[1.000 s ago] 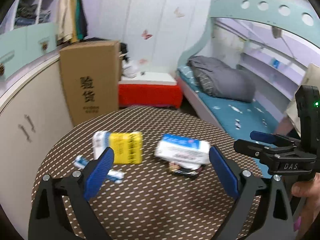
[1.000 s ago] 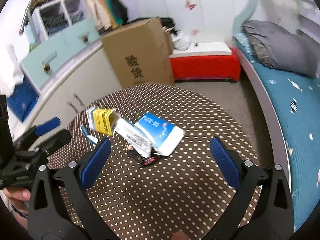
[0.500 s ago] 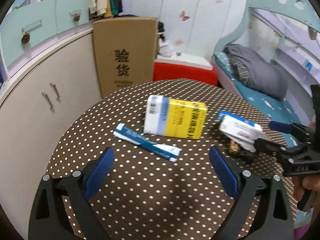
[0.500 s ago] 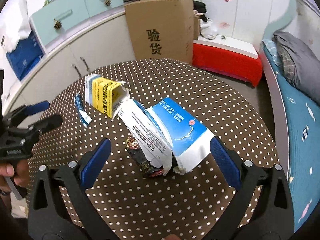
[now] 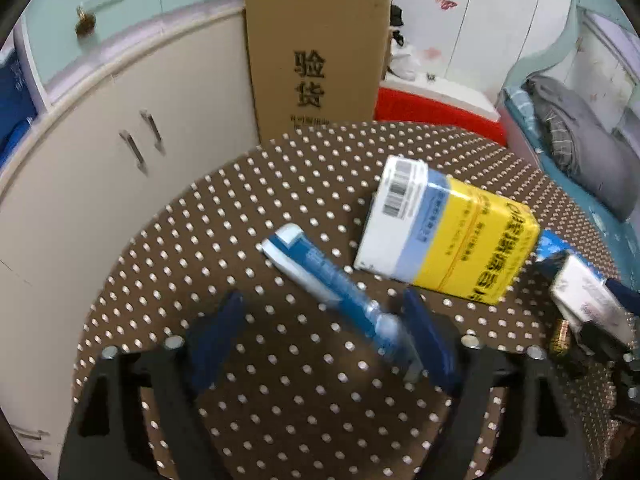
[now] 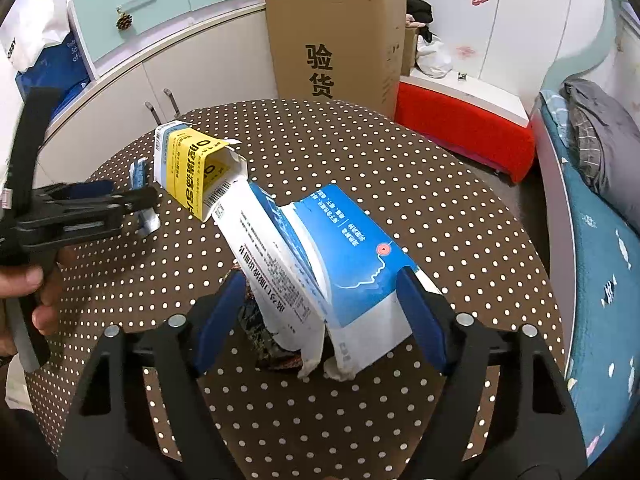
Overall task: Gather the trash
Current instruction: 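Grasp the white-blue carton with the right tool while the left tool grasps the blue toothpaste tube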
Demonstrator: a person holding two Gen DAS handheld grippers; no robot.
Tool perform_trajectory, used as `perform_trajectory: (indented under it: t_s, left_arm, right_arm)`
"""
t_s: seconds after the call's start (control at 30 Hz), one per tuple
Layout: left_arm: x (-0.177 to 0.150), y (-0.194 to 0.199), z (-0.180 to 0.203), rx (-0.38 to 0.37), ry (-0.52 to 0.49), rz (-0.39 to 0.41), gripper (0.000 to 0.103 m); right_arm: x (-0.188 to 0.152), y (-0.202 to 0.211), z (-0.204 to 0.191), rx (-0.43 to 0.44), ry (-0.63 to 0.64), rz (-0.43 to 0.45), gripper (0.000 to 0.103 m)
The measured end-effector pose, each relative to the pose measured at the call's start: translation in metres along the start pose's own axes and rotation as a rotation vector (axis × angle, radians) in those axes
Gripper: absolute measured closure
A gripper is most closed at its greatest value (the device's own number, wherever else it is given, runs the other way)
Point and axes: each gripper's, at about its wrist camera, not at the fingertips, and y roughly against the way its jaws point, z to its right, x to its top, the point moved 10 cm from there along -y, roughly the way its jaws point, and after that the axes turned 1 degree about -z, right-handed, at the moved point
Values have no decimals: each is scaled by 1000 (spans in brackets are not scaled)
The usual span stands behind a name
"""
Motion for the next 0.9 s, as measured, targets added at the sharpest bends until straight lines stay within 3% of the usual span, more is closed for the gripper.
perform_trajectory:
  t_s: [0.03,0.07,0.1,0.13,0.17,0.2,0.23,0.37,0.53,0.67,0.9]
  left_arm:
    - [1,-1,0,8,-22,4,38]
    - [2,-1,1,-6,-38,11,50]
    - [2,-1,1,-14,-50,13,65]
    - [2,0,1,-27,-62,13,73]
    - [1,1,2,-54,-73,12,84]
    - [1,2,3,-86,-77,8,89]
    - [-1,3,3,-110,-77,5,90]
    - [-10,10,5,-164,-101,4,91]
    - [-14,14,14,-155,-145,13,78]
    - [-19,20,29,-158,-176,23,91]
    - [-45,40,49,-258,-168,-3,93]
  right_arm:
    - [1,-1,-1,2,3,-1,36]
    - [0,-2,-3,4,12,-2,39]
    - [0,-3,-5,8,16,-3,48]
    - [-1,-4,-8,20,17,-6,58]
    - [-2,-4,-9,23,15,-5,59]
    - [-3,-4,-10,24,14,1,61]
    - [-4,-3,-10,32,8,4,69]
    - [-10,5,-4,55,-53,21,74]
    - [-17,13,4,71,-102,28,76]
    - [-20,24,15,82,-163,54,79]
    - [-30,48,36,91,-251,99,81]
